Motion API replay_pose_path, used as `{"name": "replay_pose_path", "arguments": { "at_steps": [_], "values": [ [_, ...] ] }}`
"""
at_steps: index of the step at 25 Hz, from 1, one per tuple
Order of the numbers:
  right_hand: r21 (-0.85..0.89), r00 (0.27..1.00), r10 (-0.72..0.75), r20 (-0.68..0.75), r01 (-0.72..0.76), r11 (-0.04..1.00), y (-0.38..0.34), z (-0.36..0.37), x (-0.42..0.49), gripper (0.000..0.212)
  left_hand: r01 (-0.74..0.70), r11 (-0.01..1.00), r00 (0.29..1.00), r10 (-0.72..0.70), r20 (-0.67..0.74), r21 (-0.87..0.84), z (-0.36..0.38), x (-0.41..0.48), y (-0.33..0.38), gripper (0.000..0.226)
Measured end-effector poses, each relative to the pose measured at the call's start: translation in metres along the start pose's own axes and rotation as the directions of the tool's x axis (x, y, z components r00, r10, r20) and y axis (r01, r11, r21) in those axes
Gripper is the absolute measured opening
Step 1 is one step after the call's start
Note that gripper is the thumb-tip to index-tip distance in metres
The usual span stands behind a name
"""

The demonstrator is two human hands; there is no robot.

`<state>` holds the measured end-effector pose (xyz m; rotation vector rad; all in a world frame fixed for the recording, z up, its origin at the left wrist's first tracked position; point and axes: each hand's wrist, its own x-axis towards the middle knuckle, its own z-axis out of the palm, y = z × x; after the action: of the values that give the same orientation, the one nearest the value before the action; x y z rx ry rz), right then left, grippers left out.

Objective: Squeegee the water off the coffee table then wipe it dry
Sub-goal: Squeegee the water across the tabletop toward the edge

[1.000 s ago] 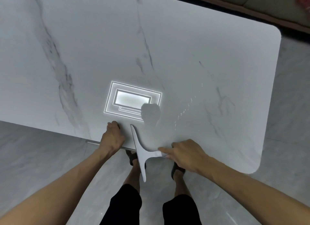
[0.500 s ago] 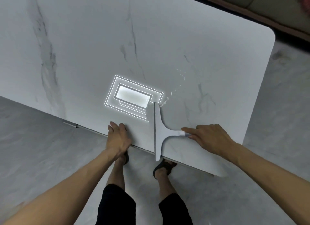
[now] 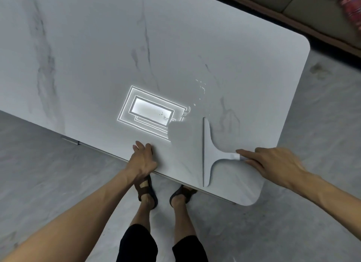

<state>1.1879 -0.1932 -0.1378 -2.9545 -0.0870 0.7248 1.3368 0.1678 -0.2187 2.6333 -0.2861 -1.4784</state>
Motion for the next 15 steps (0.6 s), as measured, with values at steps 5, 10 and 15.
{"name": "replay_pose_path", "arguments": {
  "at_steps": [5, 10, 15],
  "values": [
    [0.026, 0.92, -0.385, 0.077, 0.384, 0.923, -0.081, 0.012, 0.041, 0.037, 0.008, 0.991, 0.962, -0.045, -0.271, -0.137, -0.004, -0.012, -0.03, 0.034],
    [-0.056, 0.811, -0.576, 0.098, 0.583, 0.811, -0.152, 0.02, 0.118, 0.037, 0.092, 0.904, 0.876, -0.273, -0.399, -0.417, -0.016, -0.008, -0.071, 0.013],
    [-0.04, 0.841, -0.529, 0.114, 0.536, 0.843, -0.148, 0.0, 0.154, 0.039, 0.081, 0.904, 0.903, -0.245, -0.352, -0.42, -0.02, -0.007, -0.079, 0.028]
  ]
}}
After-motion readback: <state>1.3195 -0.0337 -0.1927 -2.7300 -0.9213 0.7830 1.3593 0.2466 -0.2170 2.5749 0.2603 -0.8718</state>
